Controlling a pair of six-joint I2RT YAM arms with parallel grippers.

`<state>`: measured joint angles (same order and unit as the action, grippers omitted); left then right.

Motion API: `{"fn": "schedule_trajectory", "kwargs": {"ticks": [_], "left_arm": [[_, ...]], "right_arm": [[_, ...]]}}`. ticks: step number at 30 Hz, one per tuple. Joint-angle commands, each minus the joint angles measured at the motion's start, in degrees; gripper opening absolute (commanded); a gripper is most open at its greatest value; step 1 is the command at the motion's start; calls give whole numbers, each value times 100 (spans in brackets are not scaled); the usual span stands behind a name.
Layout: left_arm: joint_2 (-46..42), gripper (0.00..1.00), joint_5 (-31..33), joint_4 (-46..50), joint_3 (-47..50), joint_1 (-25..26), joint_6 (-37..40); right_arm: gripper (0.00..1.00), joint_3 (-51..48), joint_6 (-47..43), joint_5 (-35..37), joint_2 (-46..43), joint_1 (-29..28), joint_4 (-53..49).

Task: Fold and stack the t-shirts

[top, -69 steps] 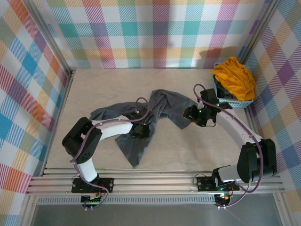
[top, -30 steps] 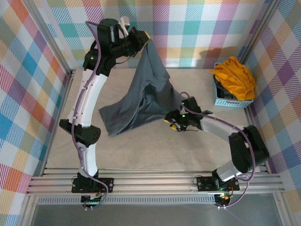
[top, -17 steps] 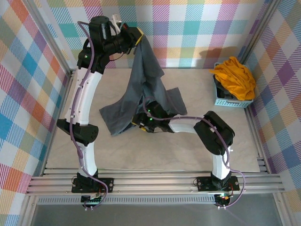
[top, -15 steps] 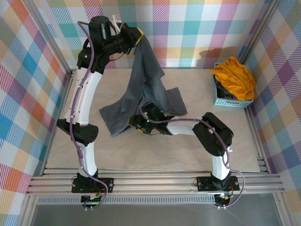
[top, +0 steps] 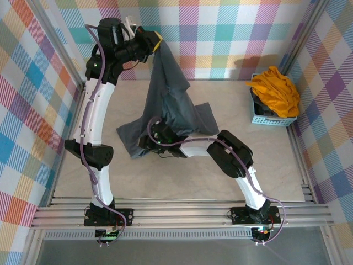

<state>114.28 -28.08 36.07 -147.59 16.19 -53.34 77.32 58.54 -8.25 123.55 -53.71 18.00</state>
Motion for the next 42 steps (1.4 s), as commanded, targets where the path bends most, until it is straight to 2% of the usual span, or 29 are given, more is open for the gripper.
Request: {"fn": "schedule_trajectory", "kwargs": {"ticks": [1,3,5,8,11,14,18,22,26,28,31,33,34,36,38,41,42], "left_arm": [[-127,0,-196,-93,-81,-128,15],[-125,0,-191,-98,-81,-157,9],[-128,0,-181,-85,-86,-207,18],[-117,0,-99,-16,-86,-335,54],[-73,0,-64,-6,-62,-601,-33],[-32,0,-95,-326,42,-945,-354],[182,0,-63,-937,55,-1392,-1027],[458,0,108,-2139,-13,-1735,-2112],[872,0,275,-2921,-855,-2207,-3131],[919,0,252,-3188,-1135,-2425,-3390],[570,0,11,-2920,-1073,-2597,-3056],[154,0,-211,-2277,-830,-2582,-2308],[-156,0,-253,-1626,-531,-2524,-1829],[-954,0,-158,-699,706,-2395,-888],[-2053,0,109,-309,2876,-2256,-237],[-3670,0,84,-1554,6753,-2154,-490],[-4071,0,104,-1834,7633,-2122,-575]], "right_arm": [[44,327,-293,52,180,-43,-188],[34,424,-238,46,248,-43,-316],[18,317,-193,174,160,-43,-392],[0,-38,-212,680,-403,-7,-975],[0,-565,-483,1189,-1371,260,-1638],[0,-591,-1217,1296,-2443,1031,-2740],[0,845,-2433,904,-2722,2227,-4290],[0,3049,-3206,783,-2380,3111,-5308],[0,5537,-3668,614,-1765,3545,-6104],[0,6616,-3908,538,-1453,3599,-6463],[0,7191,-4139,475,-1407,3603,-6762],[0,6555,-4108,413,-1784,3602,-6655],[0,5918,-4042,345,-2092,3604,-6467],[0,4433,-3919,227,-2751,3582,-6012],[0,2673,-3731,152,-3451,3570,-5561],[0,238,-3330,-24,-4277,3561,-5008],[0,-360,-3192,-131,-4415,3564,-4909]]}}
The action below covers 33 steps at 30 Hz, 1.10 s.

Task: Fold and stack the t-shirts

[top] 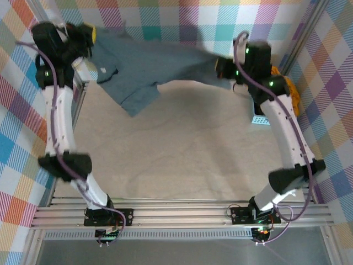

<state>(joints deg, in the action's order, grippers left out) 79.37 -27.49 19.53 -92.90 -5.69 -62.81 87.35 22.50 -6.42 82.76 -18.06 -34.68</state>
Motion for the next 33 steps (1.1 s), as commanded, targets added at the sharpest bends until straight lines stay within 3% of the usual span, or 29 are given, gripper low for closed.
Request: {"fn": "schedule_trajectory", "kwargs": {"ticks": [1,5,10,13,17,20,22,24,27,30,33], "left_arm": [[-976,0,105,-307,3144,106,346],[-2145,0,571,-309,5612,199,42],[-2691,0,1061,125,6687,200,134],[-2656,0,1164,283,6781,200,260],[-2803,0,1519,713,6567,197,450],[-2865,0,1791,1027,6406,194,528],[-2929,0,1959,1193,6364,192,523],[-3025,0,2099,1279,6373,191,509],[-3164,0,2259,1413,6388,193,480],[-3310,0,2388,1476,6407,192,500],[-3399,0,2557,1589,6390,191,515]], "right_arm": [[0,-1949,593,-434,-427,-25,452],[0,-3221,876,-607,-333,-452,665],[0,-3459,1150,-420,34,-777,385],[3,-3538,1196,-361,134,-825,309],[23,-3523,1085,-210,38,-865,-147],[30,-3570,1094,232,-221,-860,-674],[40,-3708,1131,364,-506,-857,-825],[61,-3840,1342,699,-846,-852,-1179],[59,-4179,2125,1134,-1548,-752,-1594],[51,-4852,3299,507,-2320,-694,-1251],[49,-5543,4793,-56,-2726,-740,-800]]}}
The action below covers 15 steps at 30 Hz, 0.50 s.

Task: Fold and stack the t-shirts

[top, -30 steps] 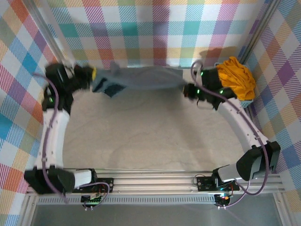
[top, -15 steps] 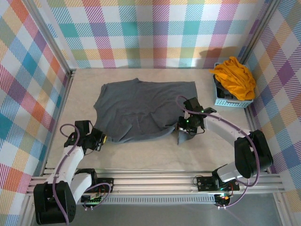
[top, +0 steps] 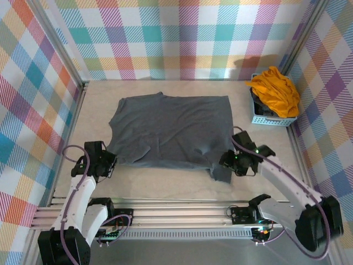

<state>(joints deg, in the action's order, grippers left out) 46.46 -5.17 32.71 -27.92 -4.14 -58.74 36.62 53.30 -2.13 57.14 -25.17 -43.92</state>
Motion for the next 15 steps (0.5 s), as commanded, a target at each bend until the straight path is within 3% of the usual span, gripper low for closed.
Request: {"fn": "schedule_trajectory", "kwargs": {"ticks": [1,3,5,7,11,15], "left_arm": [[-119,0,315,255,-104,36,116],[-111,0,265,181,-94,36,125],[-102,0,214,155,-99,36,160],[-101,0,151,115,-103,36,193],[-78,0,54,52,-116,36,276],[-6,0,-101,-43,-128,36,352]], "right_arm": [[50,-675,2116,-561,-281,-32,229],[52,-797,2567,-373,-486,-34,114],[68,-794,2856,43,-596,-26,-229],[75,-905,3034,143,-555,17,-213],[57,-972,3116,-253,-61,58,671],[52,-899,3341,-607,493,33,977]]}}
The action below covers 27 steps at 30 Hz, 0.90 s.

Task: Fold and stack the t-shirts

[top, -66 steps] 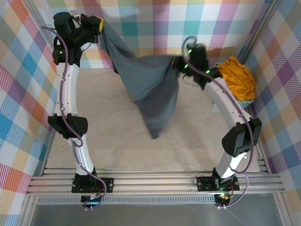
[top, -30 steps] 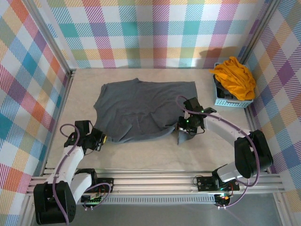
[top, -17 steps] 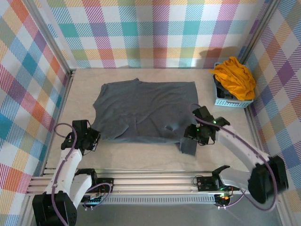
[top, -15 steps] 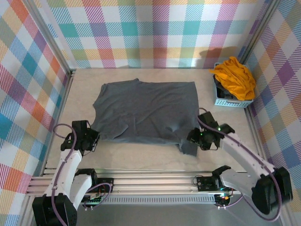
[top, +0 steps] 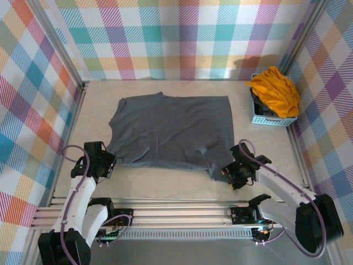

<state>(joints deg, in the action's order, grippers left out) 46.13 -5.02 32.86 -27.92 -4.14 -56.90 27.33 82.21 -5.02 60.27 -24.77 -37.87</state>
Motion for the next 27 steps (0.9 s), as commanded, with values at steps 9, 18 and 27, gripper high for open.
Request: {"fn": "schedule_trajectory", "kwargs": {"ticks": [9,18,27], "left_arm": [[1,0,-174,-61,-152,36,162],[-25,0,-165,18,-250,36,221],[-16,0,-173,32,-308,37,239]], "right_arm": [[51,-107,1067,-139,-395,-36,-192],[57,-251,1389,-287,-635,-109,-223],[46,-641,1680,-324,-48,-91,984]]}}
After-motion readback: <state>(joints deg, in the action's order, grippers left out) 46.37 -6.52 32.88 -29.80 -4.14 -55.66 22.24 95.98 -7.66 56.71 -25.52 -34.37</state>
